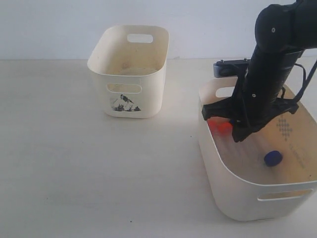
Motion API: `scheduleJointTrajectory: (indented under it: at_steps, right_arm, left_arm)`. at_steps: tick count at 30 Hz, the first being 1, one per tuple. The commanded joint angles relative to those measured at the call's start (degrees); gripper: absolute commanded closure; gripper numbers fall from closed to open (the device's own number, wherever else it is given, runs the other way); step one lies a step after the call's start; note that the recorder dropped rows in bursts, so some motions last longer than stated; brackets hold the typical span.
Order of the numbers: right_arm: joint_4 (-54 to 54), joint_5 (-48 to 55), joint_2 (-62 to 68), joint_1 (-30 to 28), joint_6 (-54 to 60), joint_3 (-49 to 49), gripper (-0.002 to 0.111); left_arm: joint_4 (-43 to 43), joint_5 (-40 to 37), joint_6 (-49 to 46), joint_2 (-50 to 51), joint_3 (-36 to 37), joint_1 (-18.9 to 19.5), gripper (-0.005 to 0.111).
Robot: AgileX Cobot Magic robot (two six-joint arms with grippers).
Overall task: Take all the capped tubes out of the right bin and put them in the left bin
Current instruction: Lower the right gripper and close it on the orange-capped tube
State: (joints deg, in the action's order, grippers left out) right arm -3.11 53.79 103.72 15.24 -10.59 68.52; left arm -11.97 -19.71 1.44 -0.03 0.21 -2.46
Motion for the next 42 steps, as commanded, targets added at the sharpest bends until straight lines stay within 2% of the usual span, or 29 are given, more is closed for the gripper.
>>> scheduleJointTrajectory:
  at_steps: [1, 7, 31, 34, 39, 40, 42]
  right_arm:
    - [3.1, 0.0, 0.0, 0.1, -0.9, -0.1, 0.106]
    - [6.4, 0.4, 0.0, 0.1, -2.2, -0.1, 0.106]
    - [6.6, -2.8, 4.2, 0.1, -1.2, 0.8, 0.105]
    - [6.4, -2.2, 4.2, 0.1, -1.0, 0.8, 0.096]
    - [6.4, -1.3, 4.2, 0.1, -0.8, 0.8, 0.057]
    - [6.3, -1.3, 4.2, 0.1, -0.8, 0.8, 0.055]
    - [6.2, -1.3, 4.2, 0.1, -0.8, 0.8, 0.058]
  left_arm:
    - [0.2, 0.2, 0.5, 0.0, -0.2, -0.1, 0.102]
    - [0.2, 0.2, 0.5, 0.0, -0.2, -0.1, 0.102]
    - [0.2, 0.2, 0.5, 0.0, -0.2, -0.1, 0.102]
    - [0.2, 0.2, 0.5, 0.0, -0.2, -0.1, 0.102]
    - [0.2, 0.2, 0.5, 0.0, -0.2, -0.1, 0.102]
    - [0.2, 0.2, 0.5, 0.0, -0.2, -0.1, 0.102]
    - [0.2, 0.2, 0.5, 0.0, -0.2, -0.1, 0.102]
